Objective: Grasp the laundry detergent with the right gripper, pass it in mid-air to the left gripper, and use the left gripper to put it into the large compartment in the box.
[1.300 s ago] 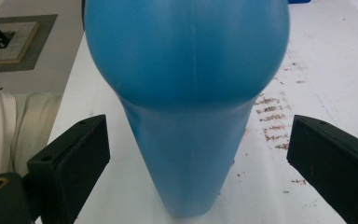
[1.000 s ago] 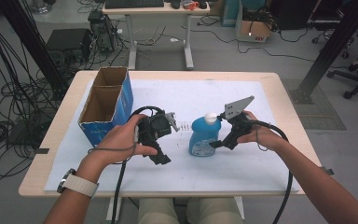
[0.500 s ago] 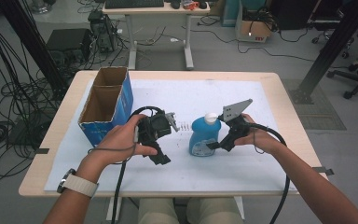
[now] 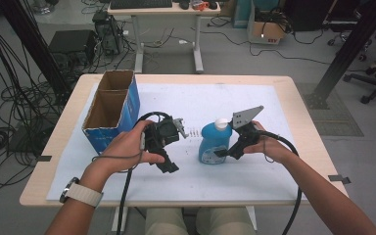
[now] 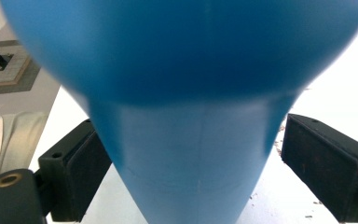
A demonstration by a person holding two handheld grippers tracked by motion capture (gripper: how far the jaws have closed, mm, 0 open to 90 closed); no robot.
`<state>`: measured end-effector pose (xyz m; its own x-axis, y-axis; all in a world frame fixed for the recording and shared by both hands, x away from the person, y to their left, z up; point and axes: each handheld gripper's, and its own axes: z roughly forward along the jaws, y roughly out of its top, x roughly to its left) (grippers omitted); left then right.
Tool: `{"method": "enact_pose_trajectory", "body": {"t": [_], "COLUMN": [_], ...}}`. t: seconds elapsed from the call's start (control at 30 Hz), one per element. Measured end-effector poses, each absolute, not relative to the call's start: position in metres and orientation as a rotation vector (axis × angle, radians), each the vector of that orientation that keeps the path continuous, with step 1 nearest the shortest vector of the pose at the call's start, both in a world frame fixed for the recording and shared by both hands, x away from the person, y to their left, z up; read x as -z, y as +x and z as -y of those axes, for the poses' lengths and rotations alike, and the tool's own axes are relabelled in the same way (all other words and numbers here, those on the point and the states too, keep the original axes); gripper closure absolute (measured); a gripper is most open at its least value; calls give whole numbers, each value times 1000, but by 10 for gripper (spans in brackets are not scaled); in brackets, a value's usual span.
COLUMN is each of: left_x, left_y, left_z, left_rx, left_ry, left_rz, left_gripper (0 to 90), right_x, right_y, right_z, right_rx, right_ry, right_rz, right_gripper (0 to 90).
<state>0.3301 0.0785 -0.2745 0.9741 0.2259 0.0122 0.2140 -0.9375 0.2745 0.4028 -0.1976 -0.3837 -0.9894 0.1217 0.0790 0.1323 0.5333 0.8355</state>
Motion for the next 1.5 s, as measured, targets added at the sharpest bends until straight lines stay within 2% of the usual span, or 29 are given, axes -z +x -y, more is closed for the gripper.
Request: {"method": "enact_pose_trajectory", "body": {"t": [0.03, 0.57, 1.5], "left_x": [275, 276, 278], "left_y": [330, 330, 331], "left_z": [-79, -81, -82], "left_rx": [-64, -64, -59], "left_ry": [2846, 2842, 2841], "left_rz": [-326, -334, -337], "left_gripper": [129, 129, 129], "right_x": [384, 393, 399], "right_y": [406, 406, 403], "right_z": [199, 196, 191], "right_rx": [1488, 1558, 1603], "right_ry": [-155, -191, -173], "right_rz": [2771, 2727, 2682], "right_gripper": [103, 145, 328]}}
